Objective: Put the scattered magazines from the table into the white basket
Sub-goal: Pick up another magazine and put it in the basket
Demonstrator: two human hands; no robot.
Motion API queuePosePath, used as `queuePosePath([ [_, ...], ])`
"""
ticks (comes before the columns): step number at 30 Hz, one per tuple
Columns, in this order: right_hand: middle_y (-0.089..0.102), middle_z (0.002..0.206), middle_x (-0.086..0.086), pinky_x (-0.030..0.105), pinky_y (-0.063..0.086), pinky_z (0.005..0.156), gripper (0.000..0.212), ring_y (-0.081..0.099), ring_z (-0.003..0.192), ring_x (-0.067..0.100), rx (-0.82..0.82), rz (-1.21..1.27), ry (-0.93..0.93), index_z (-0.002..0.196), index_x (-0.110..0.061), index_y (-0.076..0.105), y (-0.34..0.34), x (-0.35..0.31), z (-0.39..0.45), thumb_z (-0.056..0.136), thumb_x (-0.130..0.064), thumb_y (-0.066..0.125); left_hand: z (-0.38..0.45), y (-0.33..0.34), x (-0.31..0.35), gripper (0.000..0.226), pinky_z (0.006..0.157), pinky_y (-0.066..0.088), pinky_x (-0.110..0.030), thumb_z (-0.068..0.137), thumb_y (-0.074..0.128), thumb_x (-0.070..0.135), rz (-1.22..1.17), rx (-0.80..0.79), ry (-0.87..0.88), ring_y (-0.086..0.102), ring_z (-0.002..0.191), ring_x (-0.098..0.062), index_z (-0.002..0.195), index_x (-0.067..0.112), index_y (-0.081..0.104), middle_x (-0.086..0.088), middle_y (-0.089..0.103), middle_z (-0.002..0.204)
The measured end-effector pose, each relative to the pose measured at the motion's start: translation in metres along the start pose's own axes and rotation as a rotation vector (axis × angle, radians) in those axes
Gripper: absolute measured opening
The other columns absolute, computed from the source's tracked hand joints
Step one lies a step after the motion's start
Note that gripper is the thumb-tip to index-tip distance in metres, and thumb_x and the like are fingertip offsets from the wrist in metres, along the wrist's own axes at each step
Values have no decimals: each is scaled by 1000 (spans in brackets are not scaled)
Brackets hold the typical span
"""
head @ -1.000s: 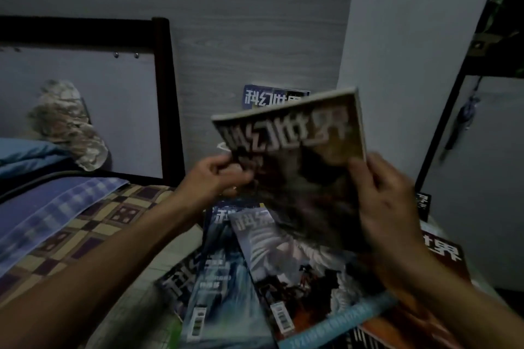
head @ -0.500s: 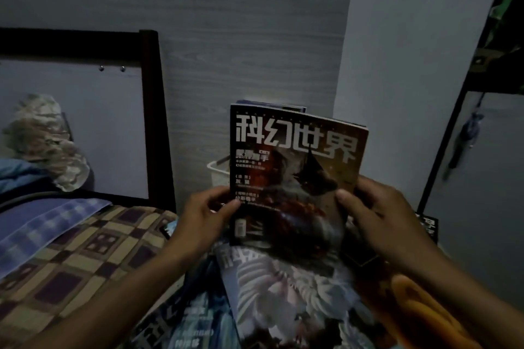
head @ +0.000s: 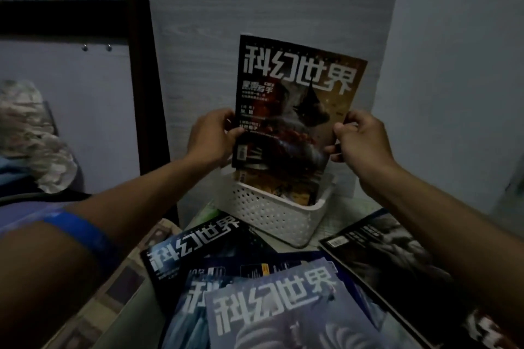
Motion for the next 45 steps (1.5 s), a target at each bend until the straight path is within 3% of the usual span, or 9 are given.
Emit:
queuePosePath([
  [7,76,88,0,43,62,75,15,73,74,17,187,-168,-73,99,-17,77,8,54,16,89,-21,67,-6,45,-46,5,66,47,-32,88,68,35,142,-34,-68,63,79,-14,91,31,68,9,68,86],
  [15,75,101,5,35,57,85,24,69,90,17,185,-258,-214,112,-16,72,-12,42,-21,90,-13,61,-32,42,-36,29,63,41,-32,85,68,41,157,5,-127,60,77,-19,93,25,45,4,62,85],
  [20,73,82,-10,23,50,61,15,65,69,3,-130,-558,-452,95,-28,73,-34,20,-133,88,-17,65,-127,-2,36,18,64,34,-31,85,56,35,368,40,544,57,67,-24,90,18,54,-4,64,77],
  [25,73,94,-8,30,50,68,20,66,85,16,-425,-975,-174,92,-31,69,-35,53,-182,85,-46,59,-195,-16,3,42,53,37,-29,94,47,51,493,-343,273,61,59,-22,76,17,65,-6,70,70],
  [30,72,100,-2,34,55,74,36,67,88,18,-537,-1032,-78,104,-27,65,-39,57,-214,85,-56,54,-253,-33,21,58,46,30,-27,94,28,61,710,-359,253,53,49,-15,59,19,48,1,59,58],
  [35,67,84,-12,31,52,68,33,64,76,7,-487,-833,44,98,-30,68,-58,54,-229,79,-57,62,-288,-37,42,75,41,25,-21,84,24,78,385,-385,3,46,38,-4,49,18,49,5,46,42],
  [39,74,78,-12,28,53,68,11,67,70,0,-456,-540,122,81,-31,75,-67,56,-249,82,-42,72,-299,-27,7,28,71,57,-36,84,71,34,-556,-589,-851,70,74,-31,82,6,74,-12,74,80],
  [42,76,79,-6,36,59,76,4,71,73,6,-410,-344,213,82,-26,76,-69,62,-262,79,-28,78,-304,-21,26,25,76,59,-42,79,74,14,-617,-681,-714,73,86,-32,104,13,72,-9,77,96],
  [45,73,78,2,37,58,71,25,70,72,12,-377,-321,267,96,-31,65,-74,69,-265,77,-31,80,-306,-24,44,33,75,61,-37,85,68,8,-579,-534,-511,74,88,-19,113,26,65,4,77,95],
])
Point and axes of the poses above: each hand's wrist, its own z-axis towards the middle knuckle, its own y-axis out of the palm, x = y × z, the point moved 9 cm from there along z, towards the middle knuckle
